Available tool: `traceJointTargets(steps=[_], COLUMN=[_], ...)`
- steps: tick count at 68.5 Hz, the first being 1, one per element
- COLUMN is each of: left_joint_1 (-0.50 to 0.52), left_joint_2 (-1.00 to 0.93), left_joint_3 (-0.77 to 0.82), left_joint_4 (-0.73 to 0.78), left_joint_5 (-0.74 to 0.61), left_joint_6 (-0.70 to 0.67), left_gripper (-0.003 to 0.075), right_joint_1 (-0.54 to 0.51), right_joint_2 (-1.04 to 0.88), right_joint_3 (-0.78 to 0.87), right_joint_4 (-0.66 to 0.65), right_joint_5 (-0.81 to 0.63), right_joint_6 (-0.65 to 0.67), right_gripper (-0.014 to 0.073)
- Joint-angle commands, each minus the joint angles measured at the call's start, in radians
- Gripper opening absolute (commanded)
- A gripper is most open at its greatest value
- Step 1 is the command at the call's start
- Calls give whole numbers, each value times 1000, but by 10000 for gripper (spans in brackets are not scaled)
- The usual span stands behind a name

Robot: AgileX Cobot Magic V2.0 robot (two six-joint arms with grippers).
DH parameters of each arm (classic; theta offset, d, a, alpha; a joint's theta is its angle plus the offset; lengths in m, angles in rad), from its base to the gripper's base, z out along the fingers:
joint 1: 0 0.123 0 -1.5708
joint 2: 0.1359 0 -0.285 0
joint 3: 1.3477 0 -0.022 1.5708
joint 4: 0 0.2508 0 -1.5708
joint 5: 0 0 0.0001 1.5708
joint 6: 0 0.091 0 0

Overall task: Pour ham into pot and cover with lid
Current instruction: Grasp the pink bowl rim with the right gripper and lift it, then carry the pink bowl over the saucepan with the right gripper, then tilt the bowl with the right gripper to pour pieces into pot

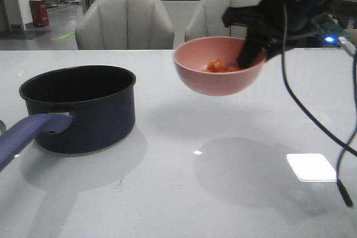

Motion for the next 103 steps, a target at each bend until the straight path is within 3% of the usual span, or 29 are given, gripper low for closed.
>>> traceJointTargets(steps=[1,9,33,50,57,72,83,90,96,103], left_joint_1=[-7,-7,-7,-7,-7,-7,-7,-7,-7,-7], left_joint_2=[4,4,4,4,4,4,4,4,4,4], left_joint_3=[-25,-25,-25,-25,-25,-25,-25,-25,-25,-25], left_joint_4=[-13,-13,-13,-13,-13,-13,-13,-13,-13,-13], left_joint_5=[-80,-80,-80,-80,-80,-80,-78,-78,-78,-78], left_joint_6=[-2,-2,-2,-2,-2,-2,-2,-2,-2,-2], left_gripper=[638,638,638,638,638,638,638,638,638,638], right_joint_1=[96,180,313,352,362,410,453,474,481,481], right_joint_2=[-57,-53,3,128,161,217,277,316,352,377], right_joint_3=[-93,-135,-126,-126,-126,-115,-115,-114,-114,-114], right_joint_4=[32,32,1,-196,-247,-286,-284,-276,-276,-259], right_joint_5=[-74,-194,-833,-1242,-1348,-1511,-1553,-1633,-1740,-1845], right_joint_6=[-39,-39,-47,-52,-80,-376,-751,-924,-1024,-1038], right_gripper=[129,129,129,129,129,129,129,129,129,129])
